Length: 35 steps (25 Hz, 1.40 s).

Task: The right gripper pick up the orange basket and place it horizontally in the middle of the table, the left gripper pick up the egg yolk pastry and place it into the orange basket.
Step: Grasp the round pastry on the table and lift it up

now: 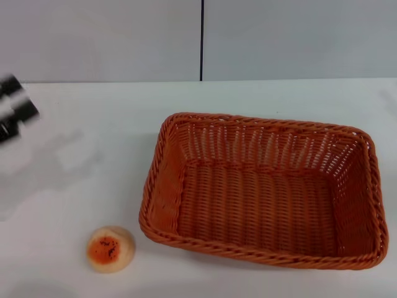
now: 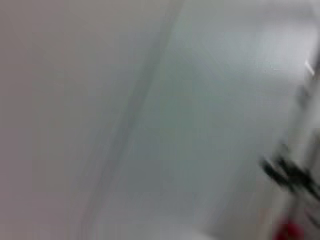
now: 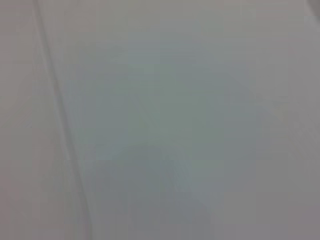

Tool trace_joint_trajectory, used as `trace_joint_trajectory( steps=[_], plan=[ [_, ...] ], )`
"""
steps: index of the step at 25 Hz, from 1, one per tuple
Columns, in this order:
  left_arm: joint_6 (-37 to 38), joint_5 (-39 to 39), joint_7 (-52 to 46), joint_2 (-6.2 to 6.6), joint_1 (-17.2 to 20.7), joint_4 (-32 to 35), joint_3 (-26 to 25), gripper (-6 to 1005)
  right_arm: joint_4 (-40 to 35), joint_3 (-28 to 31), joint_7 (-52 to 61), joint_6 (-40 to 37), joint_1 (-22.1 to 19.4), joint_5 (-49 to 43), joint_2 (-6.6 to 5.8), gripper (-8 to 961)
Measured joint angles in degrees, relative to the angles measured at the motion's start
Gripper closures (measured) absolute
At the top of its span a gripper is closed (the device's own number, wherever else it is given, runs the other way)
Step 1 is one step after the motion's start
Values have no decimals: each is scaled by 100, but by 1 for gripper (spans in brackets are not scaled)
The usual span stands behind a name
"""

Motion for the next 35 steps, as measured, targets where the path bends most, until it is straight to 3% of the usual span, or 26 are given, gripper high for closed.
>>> trace_joint_trajectory(
  steps=[2, 9, 17, 28, 32, 35],
  plan=[
    [-147, 770, -110, -12, -17, -300, -11, 196, 194, 572, -64, -46, -127, 238, 151, 367],
    [-61, 1981, -42, -223, -79, -471, -54, 197, 635, 1416, -19, -163, -238, 302, 142, 367],
    [244, 2486, 229, -436, -19, -480, -62, 198, 800, 1492, -26, -145, -217, 312, 166, 367],
    [547, 3038, 343, -550, -11, -432, -68, 199, 844, 1501, 47, -353, -160, 418, 147, 367],
    [678, 3315, 344, -705, -60, -436, -66, 199, 846, 1487, 125, -511, -88, 436, 140, 367],
    [765, 3358, 347, -751, -67, -438, -52, 200, 846, 1470, 128, -527, -82, 438, 139, 367]
  ],
)
